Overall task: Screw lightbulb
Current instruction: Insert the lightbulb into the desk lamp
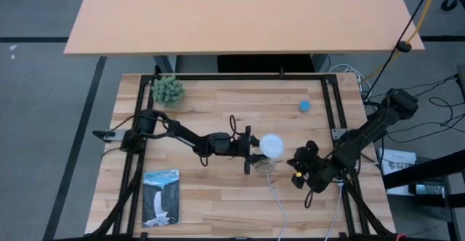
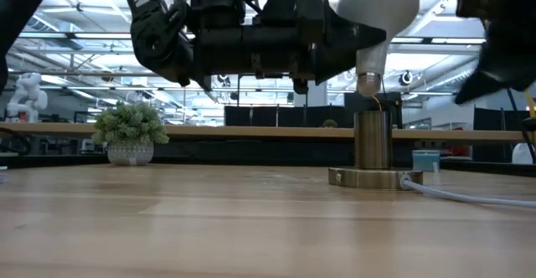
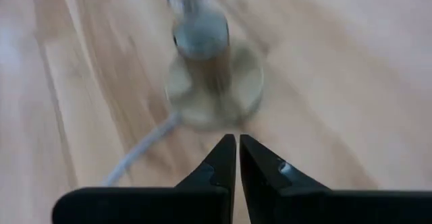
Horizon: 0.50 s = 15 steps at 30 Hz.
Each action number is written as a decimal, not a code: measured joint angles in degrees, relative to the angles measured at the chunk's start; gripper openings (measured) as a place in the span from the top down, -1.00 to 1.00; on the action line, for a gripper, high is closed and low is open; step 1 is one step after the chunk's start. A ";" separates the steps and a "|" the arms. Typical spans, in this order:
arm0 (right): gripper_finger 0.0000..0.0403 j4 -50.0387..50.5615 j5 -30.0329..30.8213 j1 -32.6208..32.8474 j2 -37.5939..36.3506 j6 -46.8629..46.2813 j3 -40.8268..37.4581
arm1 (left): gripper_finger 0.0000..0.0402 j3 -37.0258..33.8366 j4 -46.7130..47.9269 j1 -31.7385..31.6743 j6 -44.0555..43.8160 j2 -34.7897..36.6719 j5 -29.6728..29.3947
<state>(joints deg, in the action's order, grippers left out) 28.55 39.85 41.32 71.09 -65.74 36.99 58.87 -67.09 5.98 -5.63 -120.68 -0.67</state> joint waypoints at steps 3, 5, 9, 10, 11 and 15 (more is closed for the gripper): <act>0.93 -3.97 5.50 -0.37 0.57 3.79 0.00 | 0.05 0.00 0.72 0.00 -0.09 0.06 0.05; 0.93 -4.67 7.54 -0.84 0.49 4.87 0.00 | 0.05 0.00 1.04 0.21 -0.09 0.04 0.07; 0.92 -4.80 8.53 -1.64 -0.16 6.26 0.00 | 0.05 0.00 2.34 0.56 0.15 0.02 -0.07; 0.92 -5.08 8.55 -1.97 -0.26 6.79 0.00 | 0.05 0.00 2.21 0.52 0.15 -0.20 -0.09; 0.92 -5.50 8.59 -2.31 -0.30 7.55 0.00 | 0.05 0.00 1.75 0.48 0.17 -0.50 -0.09; 0.92 -7.94 8.45 -3.70 -0.31 12.14 0.00 | 0.05 0.00 1.55 0.42 0.19 -1.99 -1.35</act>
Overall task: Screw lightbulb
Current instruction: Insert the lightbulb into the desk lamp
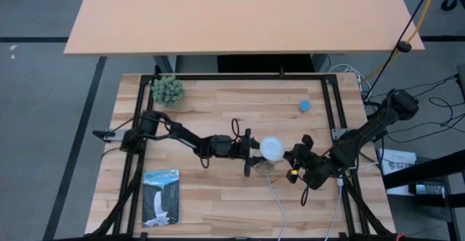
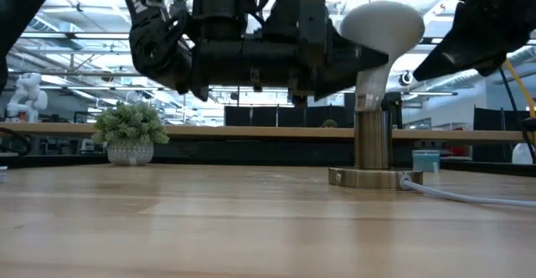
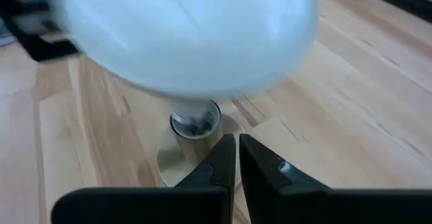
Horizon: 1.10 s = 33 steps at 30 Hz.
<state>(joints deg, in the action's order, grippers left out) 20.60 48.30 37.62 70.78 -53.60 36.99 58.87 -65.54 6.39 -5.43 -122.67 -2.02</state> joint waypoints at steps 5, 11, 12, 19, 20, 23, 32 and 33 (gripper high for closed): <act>0.92 -1.24 -0.05 -1.72 0.00 2.83 0.00 | 0.05 0.35 -0.15 -0.15 0.00 -0.79 -0.44; 0.92 -2.74 -0.19 -2.78 0.00 6.00 0.00 | 0.05 0.35 0.83 -0.37 1.67 -0.86 -0.44; 0.92 -2.82 -0.17 -2.90 0.00 6.30 0.00 | 0.05 0.35 1.45 -0.37 1.52 -0.86 -0.42; 0.92 -3.08 -0.21 -3.16 0.00 8.42 -0.04 | 0.05 0.35 2.56 -0.22 1.48 -0.79 -0.44; 0.92 -3.20 -0.21 -3.16 0.00 8.73 -0.04 | 0.05 0.35 2.56 -0.21 1.47 -0.79 -0.43; 0.92 -3.70 -0.23 -3.16 0.00 9.76 -0.04 | 0.05 0.35 2.66 0.10 1.46 -0.79 -0.39; 0.92 -3.72 -0.21 -3.16 0.00 9.98 -0.04 | 0.05 0.35 2.91 0.50 1.18 -0.79 0.24; 0.92 -3.72 -0.22 -3.16 0.00 9.98 -0.04 | 0.05 0.35 2.93 0.50 1.17 -0.79 0.24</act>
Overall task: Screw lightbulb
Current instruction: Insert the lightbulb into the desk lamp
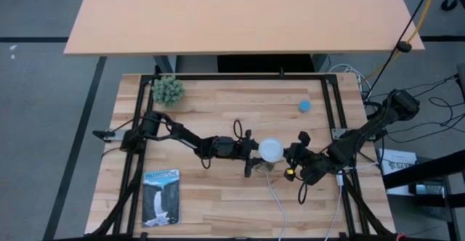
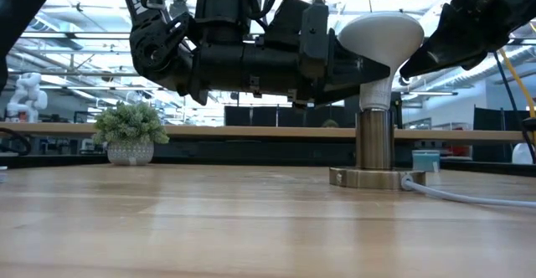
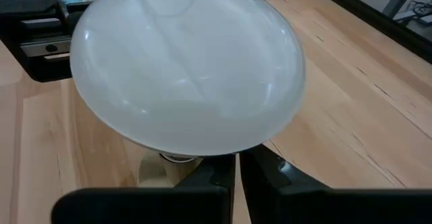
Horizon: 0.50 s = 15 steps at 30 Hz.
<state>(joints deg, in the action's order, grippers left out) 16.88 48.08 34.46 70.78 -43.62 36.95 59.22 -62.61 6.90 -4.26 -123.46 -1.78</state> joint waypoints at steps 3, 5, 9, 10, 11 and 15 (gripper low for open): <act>0.92 0.00 -0.04 0.00 0.00 -0.05 0.00 | 0.04 0.00 0.07 0.00 -0.02 0.00 0.21; 0.92 -0.08 -0.11 0.00 0.00 -0.07 0.00 | -0.01 0.00 0.13 -0.02 -0.24 0.00 0.75; 0.92 -1.15 -0.11 0.00 0.00 0.85 0.00 | -0.16 -0.09 1.31 0.00 -0.14 -0.07 1.16; 0.92 -1.60 -0.11 0.00 0.00 1.19 0.00 | -0.19 -0.09 1.05 -0.03 -0.14 -0.07 1.16; 0.92 -1.89 -0.12 0.00 0.00 1.39 0.00 | -0.22 -0.08 0.80 -0.07 -0.12 -0.05 1.15; 0.92 -1.94 -0.27 0.00 0.00 1.42 0.00 | -0.27 -0.07 0.81 -0.11 -0.10 -0.04 1.11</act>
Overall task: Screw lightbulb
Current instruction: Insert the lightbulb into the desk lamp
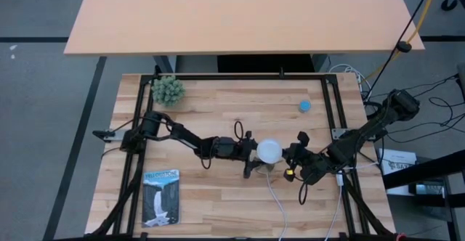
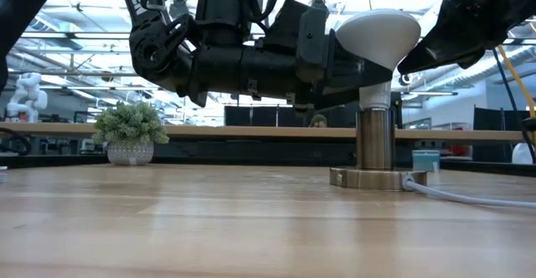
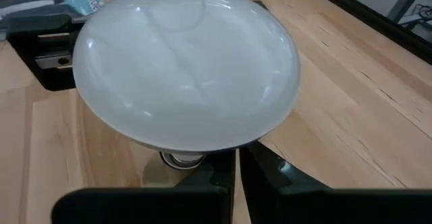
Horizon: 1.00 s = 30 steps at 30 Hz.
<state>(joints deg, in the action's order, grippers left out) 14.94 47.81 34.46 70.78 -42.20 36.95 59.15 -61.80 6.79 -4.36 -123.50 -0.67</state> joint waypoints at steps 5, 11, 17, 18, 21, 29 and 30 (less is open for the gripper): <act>0.92 0.01 -0.17 0.11 0.00 -0.11 0.00 | -0.28 -0.01 0.21 0.00 0.17 0.56 0.04; 0.92 -0.35 -3.54 0.11 -0.02 -0.15 0.00 | -0.28 0.03 3.53 -0.11 1.77 1.64 0.17; 0.92 -2.82 -5.73 0.11 -0.02 -0.17 0.00 | -0.28 0.03 6.57 -0.11 1.79 1.60 0.28; 0.92 -2.73 -5.04 0.11 -0.02 -0.17 0.00 | -0.28 0.01 6.33 -0.12 1.79 1.60 0.28; 0.92 -1.88 -2.16 0.03 0.26 0.18 0.00 | -0.28 0.03 5.60 -0.14 1.93 1.62 0.30; 0.92 -3.72 -5.30 -1.53 2.41 2.50 0.01 | -0.28 0.01 5.98 -0.16 1.97 1.62 0.17; 0.92 -4.86 -5.87 -1.52 3.02 3.41 0.01 | -0.28 0.01 5.86 -0.30 2.00 1.62 0.16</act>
<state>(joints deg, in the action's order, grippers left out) 10.08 41.94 32.94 73.80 -38.79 36.96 59.16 -55.94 6.49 -2.36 -121.89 -0.51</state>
